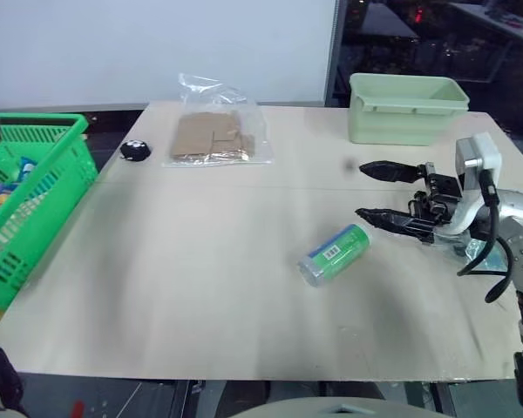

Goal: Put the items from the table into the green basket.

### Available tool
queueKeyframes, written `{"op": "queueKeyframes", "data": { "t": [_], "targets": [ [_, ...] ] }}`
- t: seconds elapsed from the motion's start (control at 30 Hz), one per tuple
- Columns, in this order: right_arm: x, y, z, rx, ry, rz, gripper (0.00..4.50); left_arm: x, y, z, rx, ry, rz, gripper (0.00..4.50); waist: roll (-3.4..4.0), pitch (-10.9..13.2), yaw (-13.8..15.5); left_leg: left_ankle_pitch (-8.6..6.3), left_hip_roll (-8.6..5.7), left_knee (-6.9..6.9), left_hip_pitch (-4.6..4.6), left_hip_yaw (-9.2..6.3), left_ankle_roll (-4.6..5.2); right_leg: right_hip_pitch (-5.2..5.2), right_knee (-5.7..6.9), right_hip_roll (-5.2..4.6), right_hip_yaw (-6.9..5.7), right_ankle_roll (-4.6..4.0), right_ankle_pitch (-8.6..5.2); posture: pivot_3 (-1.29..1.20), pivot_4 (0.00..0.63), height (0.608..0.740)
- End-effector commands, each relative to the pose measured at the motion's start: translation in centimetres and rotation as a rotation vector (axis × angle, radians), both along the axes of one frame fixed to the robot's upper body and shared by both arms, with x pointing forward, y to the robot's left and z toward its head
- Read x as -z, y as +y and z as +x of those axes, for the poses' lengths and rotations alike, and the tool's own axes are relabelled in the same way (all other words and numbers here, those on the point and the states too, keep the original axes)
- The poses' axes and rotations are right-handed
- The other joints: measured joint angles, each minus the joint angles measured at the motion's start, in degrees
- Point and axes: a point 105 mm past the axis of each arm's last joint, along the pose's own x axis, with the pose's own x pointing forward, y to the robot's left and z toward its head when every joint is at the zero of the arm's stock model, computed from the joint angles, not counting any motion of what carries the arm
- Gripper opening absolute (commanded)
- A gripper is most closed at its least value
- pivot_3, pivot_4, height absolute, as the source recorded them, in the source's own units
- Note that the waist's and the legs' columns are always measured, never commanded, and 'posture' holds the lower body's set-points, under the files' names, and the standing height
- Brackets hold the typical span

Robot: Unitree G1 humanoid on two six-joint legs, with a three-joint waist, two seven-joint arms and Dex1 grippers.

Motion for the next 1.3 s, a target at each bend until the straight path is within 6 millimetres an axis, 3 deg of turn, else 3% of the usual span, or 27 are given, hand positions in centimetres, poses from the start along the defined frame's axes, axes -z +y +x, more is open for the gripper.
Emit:
{"op": "queueKeyframes", "data": {
  "t": [0.03,0.17,0.23,0.3,0.4,0.5,0.53,0.67,0.8,0.87,0.97,1.13,1.3],
  "targets": [
    [-0.6,0.1,0.1,-0.008,-0.030,-0.010,4.50,-1.0,0.9,-0.9,-0.035,-0.033,0.088,2.86,-0.01,-0.01,1.06,0.00,-0.01,0.00,0.02,0.04,0.00,0.01,0.00,-0.03,0.00,0.00,0.00,0.12,0.000,0.740],
    [-0.6,-0.1,0.3,0.000,-0.033,-0.013,4.50,1.1,1.4,-0.7,-0.063,0.033,0.081,2.86,-0.18,-0.12,2.24,0.02,0.03,0.12,0.02,0.11,-0.01,0.03,0.03,-0.03,-0.02,-0.02,0.02,0.11,0.000,0.740],
    [-0.7,-0.3,0.3,0.007,-0.034,-0.010,4.50,2.1,1.8,-0.7,-0.086,0.069,0.082,3.88,-0.42,-0.27,2.38,0.02,0.06,0.19,0.01,0.12,-0.02,0.04,0.08,-0.03,-0.06,-0.03,0.02,0.11,0.000,0.740],
    [-0.7,-0.4,0.2,0.013,-0.033,-0.008,4.50,2.8,2.1,-0.7,-0.106,0.090,0.084,4.43,-0.63,-0.41,2.25,0.02,0.07,0.20,0.02,0.13,-0.02,0.04,0.10,-0.03,-0.06,-0.03,0.03,0.10,0.000,0.740],
    [-0.6,-0.6,0.2,0.027,-0.031,-0.007,4.50,3.2,2.3,-0.5,-0.115,0.068,0.049,4.43,-0.63,-0.42,2.10,0.02,0.06,0.20,0.07,0.23,-0.02,0.04,0.19,-0.06,0.00,-0.04,0.03,0.10,0.000,0.740],
    [-0.5,-0.7,0.3,0.044,-0.033,-0.005,4.50,2.2,2.3,-0.3,-0.131,0.005,0.041,4.43,-0.63,-0.42,2.11,0.02,0.07,0.20,0.14,0.21,-0.02,0.00,0.40,-0.02,0.00,-0.05,0.03,0.10,0.000,0.740],
    [-0.4,-0.7,0.2,0.048,-0.033,-0.006,4.50,1.3,1.4,0.2,-0.088,-0.040,0.043,4.43,-0.64,-0.43,2.11,0.02,0.07,0.20,0.16,0.21,-0.02,0.00,0.44,-0.01,0.00,-0.05,0.03,0.08,0.000,0.740],
    [-0.4,-1.1,0.2,0.063,-0.036,-0.012,4.50,-0.1,-3.7,2.8,0.177,-0.100,0.003,4.43,-0.63,-0.43,2.23,0.02,0.07,0.32,0.15,0.20,-0.02,0.00,0.60,0.00,-0.02,-0.05,0.02,0.07,0.000,0.740],
    [0.0,-2.3,0.2,0.105,-0.029,-0.048,4.50,2.8,-15.5,4.9,0.692,0.034,-0.184,4.43,-0.52,-0.53,2.24,0.02,-0.01,0.54,0.11,0.30,-0.02,0.06,0.66,-0.11,0.06,-0.05,0.02,0.06,0.000,0.740],
    [0.4,-2.9,0.2,0.127,-0.030,-0.072,4.50,4.5,-20.5,4.3,0.879,0.129,-0.259,4.43,-0.52,-0.53,1.66,0.02,0.00,0.71,0.08,0.36,-0.01,0.08,0.66,-0.10,0.13,-0.04,0.02,0.04,0.000,0.740],
    [0.6,-3.7,-0.1,0.153,-0.017,-0.083,4.50,7.7,-26.3,3.2,1.055,0.282,-0.345,4.43,-0.48,-0.54,0.32,0.02,0.05,0.77,0.09,0.34,-0.01,0.07,0.73,0.00,0.16,-0.03,0.02,0.03,0.000,0.740],
    [2.2,-5.4,-1.2,0.184,0.033,-0.154,4.50,12.4,-33.0,1.0,1.243,0.499,-0.416,4.43,-0.32,-0.61,-1.40,0.02,0.06,0.76,0.15,0.29,0.00,0.12,0.76,0.12,0.24,-0.01,0.02,-0.02,0.000,0.740],
    [5.1,-8.3,-2.2,0.287,0.101,-0.275,4.50,14.5,-35.7,0.4,1.302,0.610,-0.491,4.43,-0.26,-0.63,-2.71,0.02,0.08,0.82,0.20,0.22,0.01,0.17,0.76,0.21,0.25,0.12,-0.06,-0.09,0.000,0.740]
  ]
}}
